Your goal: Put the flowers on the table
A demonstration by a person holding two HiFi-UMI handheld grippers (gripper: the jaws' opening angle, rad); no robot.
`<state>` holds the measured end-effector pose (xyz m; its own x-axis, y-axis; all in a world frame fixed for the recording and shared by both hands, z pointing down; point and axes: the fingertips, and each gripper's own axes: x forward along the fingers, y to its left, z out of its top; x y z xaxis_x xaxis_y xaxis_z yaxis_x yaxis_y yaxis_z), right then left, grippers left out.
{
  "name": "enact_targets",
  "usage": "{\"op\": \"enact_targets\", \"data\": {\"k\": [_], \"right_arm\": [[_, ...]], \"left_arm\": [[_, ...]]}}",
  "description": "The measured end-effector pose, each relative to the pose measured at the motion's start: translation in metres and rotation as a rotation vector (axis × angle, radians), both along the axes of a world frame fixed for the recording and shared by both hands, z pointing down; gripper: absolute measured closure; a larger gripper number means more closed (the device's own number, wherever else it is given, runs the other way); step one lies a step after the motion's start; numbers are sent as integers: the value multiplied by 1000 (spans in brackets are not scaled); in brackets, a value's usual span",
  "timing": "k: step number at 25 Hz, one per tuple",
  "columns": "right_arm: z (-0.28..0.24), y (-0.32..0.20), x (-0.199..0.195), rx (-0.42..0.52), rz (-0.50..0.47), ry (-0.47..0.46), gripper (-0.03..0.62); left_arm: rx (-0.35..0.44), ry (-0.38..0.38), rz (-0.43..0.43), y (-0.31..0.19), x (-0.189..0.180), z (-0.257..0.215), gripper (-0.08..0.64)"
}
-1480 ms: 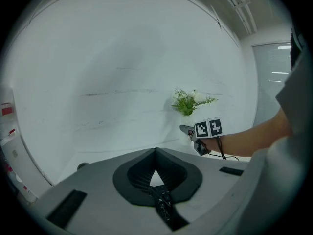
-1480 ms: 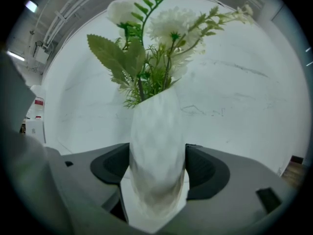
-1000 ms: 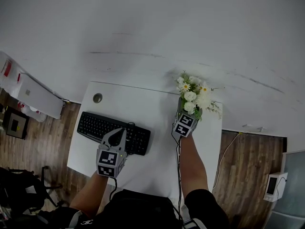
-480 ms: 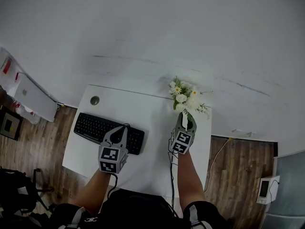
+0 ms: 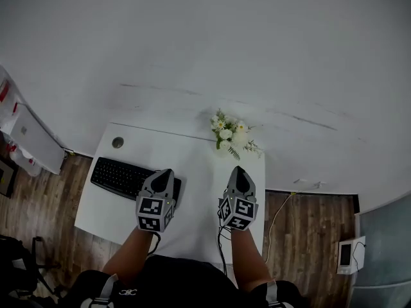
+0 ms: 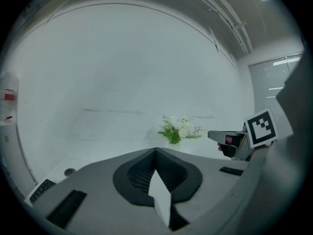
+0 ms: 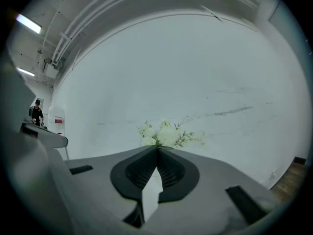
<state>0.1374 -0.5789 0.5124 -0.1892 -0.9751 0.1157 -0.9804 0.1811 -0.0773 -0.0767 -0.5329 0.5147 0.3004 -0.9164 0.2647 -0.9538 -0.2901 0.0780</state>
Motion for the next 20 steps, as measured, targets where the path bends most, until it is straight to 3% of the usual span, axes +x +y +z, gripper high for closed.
{"op": "enact_targets", "data": {"k": [7, 20], "right_arm": [[-55, 42, 2, 66, -18, -10, 591], [-55, 76, 9, 94, -20, 2, 591]], "left_arm": [[25, -1, 63, 26, 20, -13, 557], [53, -29, 120, 42, 43, -22, 557]]}}
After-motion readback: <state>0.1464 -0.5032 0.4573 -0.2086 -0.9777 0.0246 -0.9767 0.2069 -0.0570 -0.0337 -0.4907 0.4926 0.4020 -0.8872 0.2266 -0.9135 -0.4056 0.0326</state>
